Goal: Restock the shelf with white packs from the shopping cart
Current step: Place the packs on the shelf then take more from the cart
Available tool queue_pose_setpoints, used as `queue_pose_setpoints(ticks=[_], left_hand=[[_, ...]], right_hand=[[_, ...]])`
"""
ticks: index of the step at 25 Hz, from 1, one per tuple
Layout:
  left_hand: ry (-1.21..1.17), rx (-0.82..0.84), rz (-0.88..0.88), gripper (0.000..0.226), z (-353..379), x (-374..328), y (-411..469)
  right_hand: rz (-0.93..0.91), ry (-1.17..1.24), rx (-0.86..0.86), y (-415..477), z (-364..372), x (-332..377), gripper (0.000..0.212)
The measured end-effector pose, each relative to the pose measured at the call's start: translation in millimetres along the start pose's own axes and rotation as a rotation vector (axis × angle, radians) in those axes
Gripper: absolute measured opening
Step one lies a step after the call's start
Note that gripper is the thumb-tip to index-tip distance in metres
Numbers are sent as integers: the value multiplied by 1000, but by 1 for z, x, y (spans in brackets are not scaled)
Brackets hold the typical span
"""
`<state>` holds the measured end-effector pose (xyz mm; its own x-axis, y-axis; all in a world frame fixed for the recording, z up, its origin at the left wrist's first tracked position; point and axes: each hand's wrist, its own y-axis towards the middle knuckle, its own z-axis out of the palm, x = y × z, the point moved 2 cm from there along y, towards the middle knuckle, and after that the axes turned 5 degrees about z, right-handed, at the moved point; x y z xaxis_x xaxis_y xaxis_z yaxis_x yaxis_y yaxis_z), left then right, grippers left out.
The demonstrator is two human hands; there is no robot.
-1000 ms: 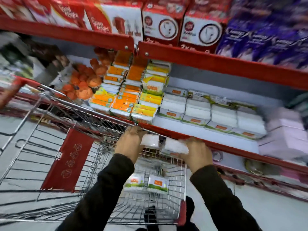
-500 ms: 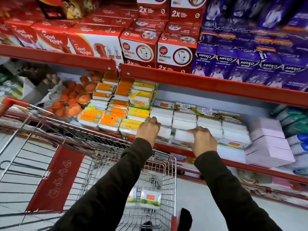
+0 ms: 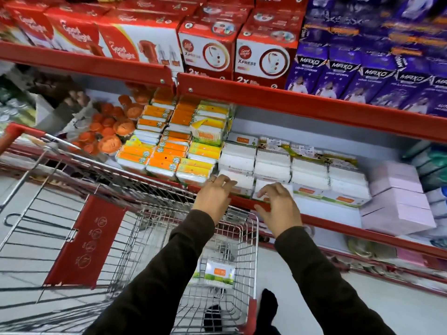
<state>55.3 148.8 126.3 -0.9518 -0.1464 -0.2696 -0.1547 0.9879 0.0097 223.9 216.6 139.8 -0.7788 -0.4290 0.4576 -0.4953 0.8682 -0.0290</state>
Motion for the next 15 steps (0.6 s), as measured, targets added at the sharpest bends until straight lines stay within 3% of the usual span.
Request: queue_pose_setpoints(ticks=[4,8,11,15], left_hand=[[-62,115,-88,44,25,22,-56],[-33,382,-275,47,99,76,-113],[17,651,-349,61,162,112,-146],[35,884,-343,92,236,150,-159]], right_hand=[[-31,27,206,-31,59,29,27],[41,-150,607,-55,164,17,48],[83,-320,821,-66,231,-3,58],[88,-440,888,-70,300,-28,63]])
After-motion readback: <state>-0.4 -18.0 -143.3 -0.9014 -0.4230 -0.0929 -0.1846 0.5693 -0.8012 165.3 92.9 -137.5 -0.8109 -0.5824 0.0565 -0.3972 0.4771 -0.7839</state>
